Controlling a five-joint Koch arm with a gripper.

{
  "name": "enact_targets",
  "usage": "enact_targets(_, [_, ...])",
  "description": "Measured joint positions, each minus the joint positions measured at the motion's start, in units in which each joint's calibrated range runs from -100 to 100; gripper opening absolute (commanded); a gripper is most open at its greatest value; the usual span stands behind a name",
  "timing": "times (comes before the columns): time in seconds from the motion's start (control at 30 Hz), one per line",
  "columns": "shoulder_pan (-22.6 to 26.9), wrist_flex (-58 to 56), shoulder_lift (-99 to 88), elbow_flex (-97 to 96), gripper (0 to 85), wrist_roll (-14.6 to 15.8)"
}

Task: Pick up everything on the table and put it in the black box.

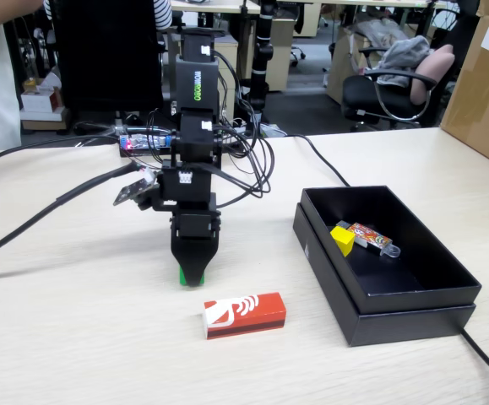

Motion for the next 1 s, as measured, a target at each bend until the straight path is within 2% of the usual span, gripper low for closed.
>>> enact_targets(0.27, [5.76, -5.51, -22.04, -4.29, 2.5, 0.44])
enact_targets(0.37, [12.65, -5.67, -30.02, -5.48, 2.5, 1.9])
enact_targets(0.43, [14.6, -5.67, -30.78, -5.39, 2.5, 2.25])
enact_targets(0.47, [18.95, -5.67, -31.41, -4.02, 2.5, 3.42])
enact_targets(0.57, [22.91, -5.76, -25.84, 8.31, 2.5, 4.79])
enact_targets(1.0, [23.93, -5.92, 1.52, 14.34, 2.7, 6.01])
